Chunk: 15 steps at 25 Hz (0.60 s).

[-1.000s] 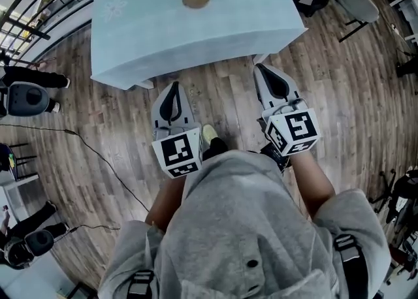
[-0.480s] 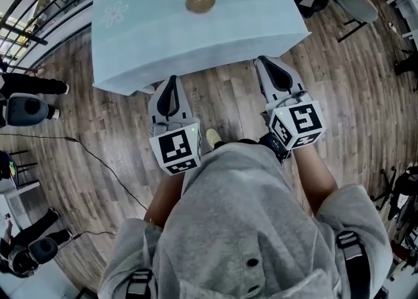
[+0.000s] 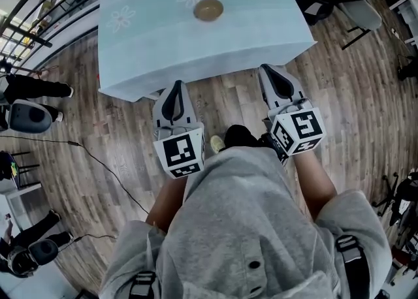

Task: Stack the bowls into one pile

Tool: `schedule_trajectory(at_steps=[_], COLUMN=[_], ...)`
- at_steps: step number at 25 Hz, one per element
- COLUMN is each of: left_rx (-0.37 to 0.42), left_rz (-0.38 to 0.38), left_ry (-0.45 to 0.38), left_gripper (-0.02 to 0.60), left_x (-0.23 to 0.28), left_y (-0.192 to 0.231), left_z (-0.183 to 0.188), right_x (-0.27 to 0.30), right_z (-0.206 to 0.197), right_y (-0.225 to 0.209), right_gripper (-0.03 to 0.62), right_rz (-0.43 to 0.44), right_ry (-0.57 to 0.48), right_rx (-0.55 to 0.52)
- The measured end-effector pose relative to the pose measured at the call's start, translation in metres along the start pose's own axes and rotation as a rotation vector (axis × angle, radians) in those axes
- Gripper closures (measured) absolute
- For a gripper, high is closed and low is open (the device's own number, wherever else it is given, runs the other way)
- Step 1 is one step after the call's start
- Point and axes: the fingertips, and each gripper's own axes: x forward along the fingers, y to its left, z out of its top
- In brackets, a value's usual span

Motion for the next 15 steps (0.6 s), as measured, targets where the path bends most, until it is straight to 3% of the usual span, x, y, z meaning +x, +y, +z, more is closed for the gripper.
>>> schedule_trajectory(at_steps=[15], left_rx=[-0.003], left_rz=[0.03], left_ry=[-0.005], left_gripper=[0.563], left_x=[0.019], left_y=[0.014], left_z=[0.001], right_x=[0.027], right_z=[0.004], right_y=[-0.014], right_gripper=[0.567], right_rz=[0.01], right_ry=[-0.008], right_rx=[-0.025])
